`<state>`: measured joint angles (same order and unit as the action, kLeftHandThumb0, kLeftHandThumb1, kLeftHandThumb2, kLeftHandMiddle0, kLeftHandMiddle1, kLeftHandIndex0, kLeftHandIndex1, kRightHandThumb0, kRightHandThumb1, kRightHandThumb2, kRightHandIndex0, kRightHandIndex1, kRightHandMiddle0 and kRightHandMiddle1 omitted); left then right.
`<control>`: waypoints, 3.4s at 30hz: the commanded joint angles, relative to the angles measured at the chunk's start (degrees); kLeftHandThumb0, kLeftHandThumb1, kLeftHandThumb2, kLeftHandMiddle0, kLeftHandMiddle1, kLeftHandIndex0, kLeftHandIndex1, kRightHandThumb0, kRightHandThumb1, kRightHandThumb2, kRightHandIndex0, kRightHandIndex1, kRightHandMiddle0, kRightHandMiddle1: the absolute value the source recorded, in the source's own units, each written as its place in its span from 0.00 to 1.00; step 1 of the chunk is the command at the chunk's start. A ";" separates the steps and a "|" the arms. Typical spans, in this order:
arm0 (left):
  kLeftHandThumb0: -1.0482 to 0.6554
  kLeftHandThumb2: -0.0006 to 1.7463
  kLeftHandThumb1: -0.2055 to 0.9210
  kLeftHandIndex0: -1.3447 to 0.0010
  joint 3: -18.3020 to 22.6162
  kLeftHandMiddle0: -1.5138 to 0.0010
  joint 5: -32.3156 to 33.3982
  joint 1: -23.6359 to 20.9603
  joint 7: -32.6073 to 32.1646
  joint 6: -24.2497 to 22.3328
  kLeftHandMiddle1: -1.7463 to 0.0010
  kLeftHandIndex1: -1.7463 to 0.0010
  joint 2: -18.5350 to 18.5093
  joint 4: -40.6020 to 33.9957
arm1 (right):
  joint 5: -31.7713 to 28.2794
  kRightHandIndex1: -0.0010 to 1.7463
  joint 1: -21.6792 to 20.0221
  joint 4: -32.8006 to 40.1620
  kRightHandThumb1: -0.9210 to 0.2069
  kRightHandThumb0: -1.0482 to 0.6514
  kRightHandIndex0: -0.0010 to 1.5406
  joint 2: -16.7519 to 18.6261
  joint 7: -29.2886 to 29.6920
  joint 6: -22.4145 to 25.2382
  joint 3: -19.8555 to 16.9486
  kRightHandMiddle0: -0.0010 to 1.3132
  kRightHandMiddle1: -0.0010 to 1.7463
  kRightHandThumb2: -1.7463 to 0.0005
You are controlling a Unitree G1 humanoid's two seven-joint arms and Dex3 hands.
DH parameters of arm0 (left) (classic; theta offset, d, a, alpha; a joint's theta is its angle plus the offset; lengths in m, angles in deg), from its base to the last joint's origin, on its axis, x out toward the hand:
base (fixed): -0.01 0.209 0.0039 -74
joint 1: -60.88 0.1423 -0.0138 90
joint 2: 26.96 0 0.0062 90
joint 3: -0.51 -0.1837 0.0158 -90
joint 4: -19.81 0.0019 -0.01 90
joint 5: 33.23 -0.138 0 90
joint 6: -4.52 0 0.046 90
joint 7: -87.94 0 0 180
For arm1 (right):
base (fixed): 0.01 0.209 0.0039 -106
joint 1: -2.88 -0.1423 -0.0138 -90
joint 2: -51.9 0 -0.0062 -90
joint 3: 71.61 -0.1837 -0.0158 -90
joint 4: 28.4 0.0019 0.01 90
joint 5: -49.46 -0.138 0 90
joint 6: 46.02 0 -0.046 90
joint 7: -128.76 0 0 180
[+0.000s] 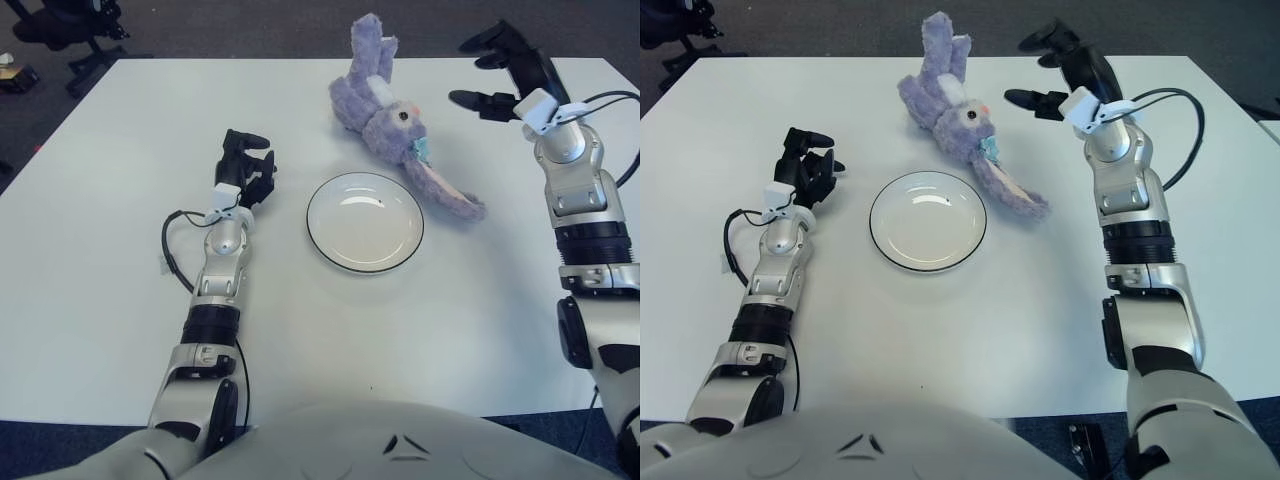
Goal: Put the doll into the plate.
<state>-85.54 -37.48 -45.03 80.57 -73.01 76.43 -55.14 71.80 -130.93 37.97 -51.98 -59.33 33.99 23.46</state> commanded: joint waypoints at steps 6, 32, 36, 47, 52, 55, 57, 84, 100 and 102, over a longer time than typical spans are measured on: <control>0.41 0.28 1.00 0.83 -0.12 0.68 -0.72 0.49 -0.72 -0.64 0.10 0.01 0.02 -0.18 | 2.72 0.01 -6.61 -10.35 0.00 0.19 0.29 -0.33 -0.28 -8.27 4.48 0.18 0.23 0.83; 0.41 0.28 1.00 0.83 -0.22 0.68 -0.75 0.61 -0.51 -0.85 0.11 0.01 -0.15 -0.22 | 8.43 0.00 -14.65 -25.12 0.00 0.09 0.19 6.82 3.96 -9.77 12.37 0.17 0.10 0.73; 0.41 0.28 1.00 0.83 -0.25 0.68 -0.76 0.59 -0.54 -0.78 0.11 0.01 -0.18 -0.14 | 8.97 0.00 -15.26 -27.04 0.00 0.09 0.19 7.46 5.00 -10.09 13.11 0.17 0.09 0.72; 0.41 0.28 1.00 0.83 -0.45 0.68 -1.02 0.61 -0.77 -0.68 0.11 0.01 0.00 -0.06 | 11.53 0.00 -16.48 -33.36 0.00 0.09 0.17 10.30 9.29 -10.60 16.30 0.17 0.08 0.73; 0.41 0.28 1.00 0.83 -0.54 0.68 -1.08 0.64 -0.86 -0.68 0.10 0.01 0.06 -0.09 | 11.60 0.00 -16.96 -34.67 0.00 0.09 0.16 10.41 10.10 -11.13 16.79 0.18 0.07 0.73; 0.41 0.28 1.00 0.83 -0.56 0.68 -1.07 0.64 -0.88 -0.68 0.10 0.01 0.05 -0.09 | 11.53 0.00 -17.15 -35.10 0.00 0.09 0.16 10.43 10.34 -11.32 16.98 0.18 0.07 0.73; 0.41 0.28 1.00 0.83 -0.51 0.68 -1.05 0.56 -0.84 -0.44 0.10 0.01 -0.07 0.16 | 13.44 0.00 -17.21 -35.23 0.00 0.09 0.16 10.10 11.67 -11.47 18.51 0.18 0.07 0.74; 0.41 0.28 1.00 0.83 -0.42 0.67 -0.95 0.24 -0.75 -0.02 0.10 0.01 -0.25 0.63 | 19.72 0.00 -17.83 -35.99 0.00 0.10 0.10 9.05 14.21 -10.55 23.91 0.17 0.04 0.75; 0.41 0.28 1.00 0.83 -0.52 0.66 -1.12 0.06 -0.87 0.20 0.10 0.01 -0.21 0.84 | 20.41 0.00 -17.48 -35.30 0.00 0.08 0.11 7.39 9.57 -12.43 25.77 0.18 0.03 0.76; 0.41 0.28 1.00 0.83 -0.61 0.66 -1.17 0.07 -0.87 0.23 0.10 0.01 -0.17 0.75 | 20.84 0.00 -17.16 -35.33 0.00 0.08 0.10 7.25 9.05 -12.53 26.37 0.17 0.03 0.76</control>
<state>-86.12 -38.19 -45.23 80.25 -73.57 76.30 -54.95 91.35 -147.36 2.29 -43.93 -49.08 21.70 48.86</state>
